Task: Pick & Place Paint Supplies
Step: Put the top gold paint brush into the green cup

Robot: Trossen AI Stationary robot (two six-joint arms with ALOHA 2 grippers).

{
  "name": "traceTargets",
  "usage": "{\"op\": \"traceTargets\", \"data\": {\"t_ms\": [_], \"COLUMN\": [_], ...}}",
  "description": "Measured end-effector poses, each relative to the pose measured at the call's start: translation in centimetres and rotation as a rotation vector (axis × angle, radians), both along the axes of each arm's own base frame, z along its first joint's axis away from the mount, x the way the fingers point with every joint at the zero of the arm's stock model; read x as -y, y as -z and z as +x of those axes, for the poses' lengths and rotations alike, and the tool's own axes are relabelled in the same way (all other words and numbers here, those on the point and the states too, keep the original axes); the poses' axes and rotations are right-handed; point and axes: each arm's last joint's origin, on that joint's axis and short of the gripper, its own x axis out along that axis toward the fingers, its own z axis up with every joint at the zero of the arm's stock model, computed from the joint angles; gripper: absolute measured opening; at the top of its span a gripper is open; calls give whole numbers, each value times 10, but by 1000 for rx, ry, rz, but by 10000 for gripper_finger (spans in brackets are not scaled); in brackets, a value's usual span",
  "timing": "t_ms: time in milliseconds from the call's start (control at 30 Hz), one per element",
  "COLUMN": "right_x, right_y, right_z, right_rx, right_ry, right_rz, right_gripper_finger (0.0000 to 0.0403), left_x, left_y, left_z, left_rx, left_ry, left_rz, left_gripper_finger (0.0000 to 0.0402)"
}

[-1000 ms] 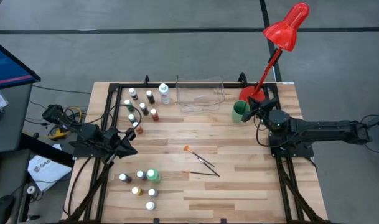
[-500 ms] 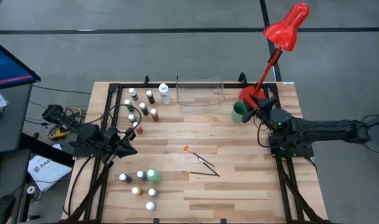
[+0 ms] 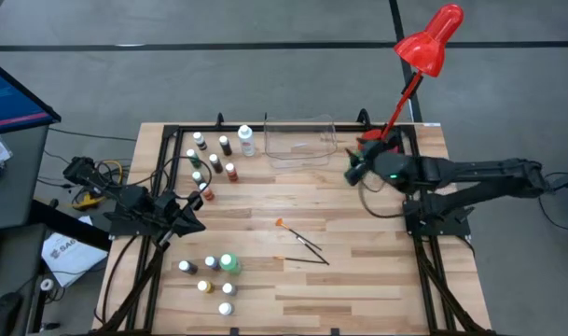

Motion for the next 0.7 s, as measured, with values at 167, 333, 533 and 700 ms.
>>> {"op": "traceTargets", "data": {"t_ms": [167,333,533,700], "right_x": [-11,-29,-49,-66], "right_y": [4,9,17,39], "right_z": [40,80,123,158], "right_rx": [-101,-113,-97,-167], "right_ry": [-41,-159,-248,-292], "right_rz": [103,257,458,516], "right_gripper_finger": [218,233,235,235], "left_x": [0,0,0,0], "left_y": [0,0,0,0], "left_z": [0,0,0,0], "left_rx": [1,2,4,3], "left_ry": [0,0,0,0], "left_rz": [0,-1,-2,-2], "left_gripper_finger": [2,2,2,2]}}
